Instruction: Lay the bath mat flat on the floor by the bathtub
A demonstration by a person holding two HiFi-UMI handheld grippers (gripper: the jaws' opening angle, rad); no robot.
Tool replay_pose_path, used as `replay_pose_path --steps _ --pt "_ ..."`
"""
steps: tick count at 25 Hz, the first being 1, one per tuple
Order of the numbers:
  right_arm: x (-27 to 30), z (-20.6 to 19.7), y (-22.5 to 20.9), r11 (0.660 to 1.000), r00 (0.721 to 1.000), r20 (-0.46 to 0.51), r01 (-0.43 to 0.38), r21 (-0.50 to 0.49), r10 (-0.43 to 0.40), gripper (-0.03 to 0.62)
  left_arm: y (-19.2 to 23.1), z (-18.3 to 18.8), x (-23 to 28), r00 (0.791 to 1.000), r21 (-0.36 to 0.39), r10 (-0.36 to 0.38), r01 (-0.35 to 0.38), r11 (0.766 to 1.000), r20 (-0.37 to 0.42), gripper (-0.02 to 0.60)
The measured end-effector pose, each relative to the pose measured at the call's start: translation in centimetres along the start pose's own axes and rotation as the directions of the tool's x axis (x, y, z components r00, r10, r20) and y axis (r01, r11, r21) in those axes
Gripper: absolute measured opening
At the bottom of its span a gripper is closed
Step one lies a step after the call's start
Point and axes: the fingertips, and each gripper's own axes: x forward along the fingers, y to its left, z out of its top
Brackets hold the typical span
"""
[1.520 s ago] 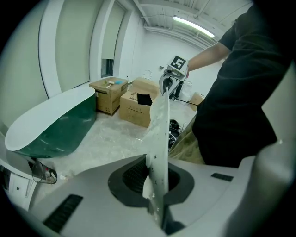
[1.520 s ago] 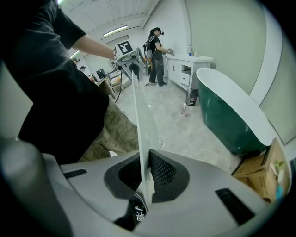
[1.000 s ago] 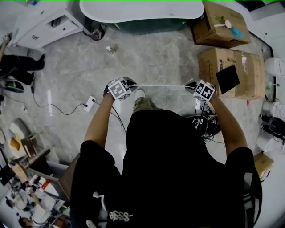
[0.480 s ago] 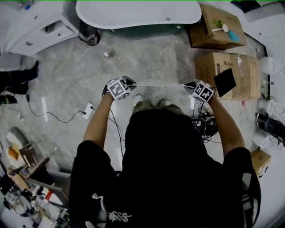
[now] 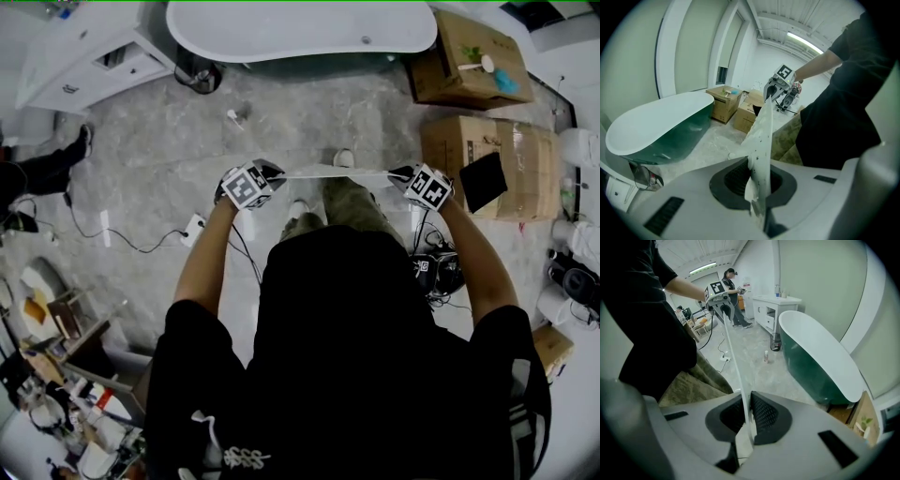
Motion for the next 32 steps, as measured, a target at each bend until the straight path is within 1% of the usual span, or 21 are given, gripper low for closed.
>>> replay_pose_path --steps 3,5,8,10,12,15,18,23,29,32 --pt "1.0 0.5 -2.9 1.0 0.999 0.031 -0.009 -0.011 0.01 0.029 1.7 0.3 0.3 1.0 -0.046 0.025 -0.025 0.999 0.0 0.026" --pt "1.3 0.7 -5.0 1.0 0.999 0.047 -0.016 -0.01 0.017 0.029 2.7 1.1 0.5 0.999 -0.059 0.034 -0.035 0.998 -0.019 0.026" --pt "0.7 0.7 -7.8 0.999 0.998 0.043 -0.037 -0.016 0.038 0.029 3.3 2.9 1.2 0.999 -0.04 0.018 -0.019 0.999 -0.04 0.026" --pt "0.5 0.3 -9.5 0.999 0.998 0.048 -0.051 -0.015 0.051 0.029 3.6 4.1 1.9 0.999 -0.025 -0.005 0.004 1.0 -0.032 0.026" --pt "0.5 -0.7 -10.5 0.998 0.997 0.048 -0.063 -0.027 0.064 0.029 3.8 5.1 2.9 1.0 -0.035 -0.016 0.015 0.999 -0.022 0.026" --pt "0.4 -1.7 -12.3 0.996 0.996 0.054 -0.074 -0.05 0.076 0.029 5.1 6.5 4.2 0.999 -0.057 -0.012 0.011 0.998 -0.03 0.026" --pt "0.6 -2.4 -14.7 0.996 0.994 0.066 -0.079 -0.051 0.083 0.029 7.1 7.9 5.3 0.998 -0.059 -0.001 -0.003 0.998 -0.07 0.026" --pt "1.4 -3.7 -18.3 0.995 0.993 0.072 -0.095 -0.016 0.095 0.029 9.6 9.9 7.4 0.99 -0.046 0.025 -0.032 0.998 -0.14 0.026" --pt "3.3 -4.4 -21.5 0.993 0.988 0.111 -0.115 0.027 0.112 0.029 12.5 10.6 9.6 0.984 -0.104 0.029 -0.048 0.993 -0.176 0.026" --pt "5.1 -5.2 -23.5 0.991 0.989 0.109 -0.109 0.071 0.101 0.029 15.0 10.5 11.4 0.981 -0.11 0.024 -0.046 0.993 -0.192 0.026"
